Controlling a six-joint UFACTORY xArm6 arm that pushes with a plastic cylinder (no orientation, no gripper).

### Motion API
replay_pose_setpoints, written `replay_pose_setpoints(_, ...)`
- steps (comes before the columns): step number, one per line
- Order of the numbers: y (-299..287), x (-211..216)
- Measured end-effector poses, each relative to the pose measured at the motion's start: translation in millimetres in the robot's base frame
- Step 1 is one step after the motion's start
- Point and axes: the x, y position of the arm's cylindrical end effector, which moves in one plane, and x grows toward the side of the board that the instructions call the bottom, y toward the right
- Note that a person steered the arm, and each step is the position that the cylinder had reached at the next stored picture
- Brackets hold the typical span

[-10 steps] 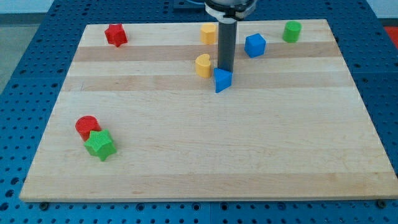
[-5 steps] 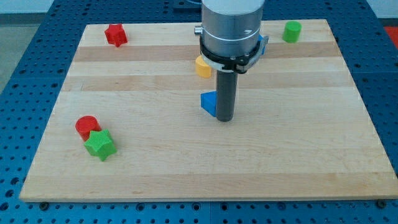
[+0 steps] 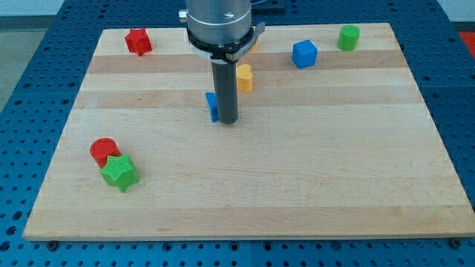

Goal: Move blue triangle to the center left

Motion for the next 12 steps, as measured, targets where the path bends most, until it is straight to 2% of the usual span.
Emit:
replay_pose_setpoints(4,-13,-38)
replay_pose_setpoints(12,-153,-38)
